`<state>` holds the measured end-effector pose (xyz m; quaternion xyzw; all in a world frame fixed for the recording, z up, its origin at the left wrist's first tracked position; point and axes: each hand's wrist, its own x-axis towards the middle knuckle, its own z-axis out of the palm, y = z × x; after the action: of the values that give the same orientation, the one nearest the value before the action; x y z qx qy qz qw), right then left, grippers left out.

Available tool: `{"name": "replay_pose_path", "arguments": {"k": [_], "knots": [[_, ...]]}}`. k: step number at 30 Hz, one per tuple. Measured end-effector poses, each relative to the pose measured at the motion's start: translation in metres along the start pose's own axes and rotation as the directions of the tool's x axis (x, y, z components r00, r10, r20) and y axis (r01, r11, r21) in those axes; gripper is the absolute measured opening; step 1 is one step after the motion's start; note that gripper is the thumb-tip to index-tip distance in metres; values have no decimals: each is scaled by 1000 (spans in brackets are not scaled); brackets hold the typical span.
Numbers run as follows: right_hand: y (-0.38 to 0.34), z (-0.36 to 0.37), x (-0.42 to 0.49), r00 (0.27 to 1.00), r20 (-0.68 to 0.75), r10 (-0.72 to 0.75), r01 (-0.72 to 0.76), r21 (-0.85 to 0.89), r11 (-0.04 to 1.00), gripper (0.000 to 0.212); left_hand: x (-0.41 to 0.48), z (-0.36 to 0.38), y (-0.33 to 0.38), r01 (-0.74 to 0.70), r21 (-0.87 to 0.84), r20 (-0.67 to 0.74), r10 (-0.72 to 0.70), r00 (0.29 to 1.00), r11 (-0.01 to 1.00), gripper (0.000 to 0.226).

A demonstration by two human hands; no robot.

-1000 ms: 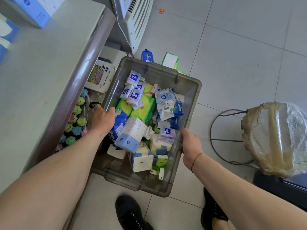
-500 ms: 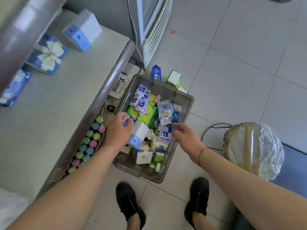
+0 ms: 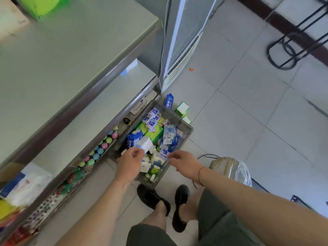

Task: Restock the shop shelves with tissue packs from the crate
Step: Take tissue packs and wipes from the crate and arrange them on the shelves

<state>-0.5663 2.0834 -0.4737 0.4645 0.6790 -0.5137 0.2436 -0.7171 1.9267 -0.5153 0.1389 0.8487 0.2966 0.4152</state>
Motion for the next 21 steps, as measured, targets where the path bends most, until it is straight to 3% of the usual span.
{"name": "replay_pose_path", "arguments": {"k": [7,11,16,21], "knots": [[-64,-39,24,997,10,-73,73,-251,965,28,9,-8,11,73,-89,-73,-80,994,993,28],[-82,-56,41,984,118,-132,168,-391,905,29,4,0,16,164,-212,-108,-190,976,963,29],[-91,-86,102,949,233,-212,292,-400,869,29,30,20,36,232,-290,-192,-294,936,928,26],[-106,-102,193,885,379,-270,413,-375,830,26,82,51,49,237,-453,-328,-408,852,859,22]]}}
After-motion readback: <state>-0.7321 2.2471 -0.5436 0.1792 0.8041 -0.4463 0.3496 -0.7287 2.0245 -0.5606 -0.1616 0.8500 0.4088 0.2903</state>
